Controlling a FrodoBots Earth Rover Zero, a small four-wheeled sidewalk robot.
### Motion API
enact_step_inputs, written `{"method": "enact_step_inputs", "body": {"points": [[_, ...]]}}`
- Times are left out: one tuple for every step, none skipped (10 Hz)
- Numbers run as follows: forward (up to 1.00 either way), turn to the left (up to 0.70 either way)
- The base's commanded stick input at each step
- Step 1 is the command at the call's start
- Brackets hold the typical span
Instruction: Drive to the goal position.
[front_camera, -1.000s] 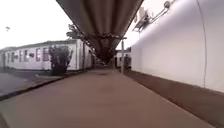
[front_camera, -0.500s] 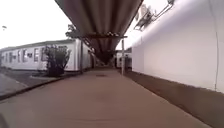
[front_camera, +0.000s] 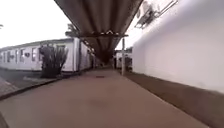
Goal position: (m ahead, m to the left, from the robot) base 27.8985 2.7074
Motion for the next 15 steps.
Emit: {"method": "enact_step_inputs", "body": {"points": [[0.85, 0.24], [0.85, 0.34], [0.85, 0.34], [0.85, 0.06], [0.85, 0.00], [0.85, 0.00], [0.85, 0.00], [0.85, 0.00], [0.85, 0.00], [0.85, 0.00], [0.85, 0.00], [0.85, 0.00], [0.85, 0.00], [0.85, 0.00], [0.85, 0.00]]}}
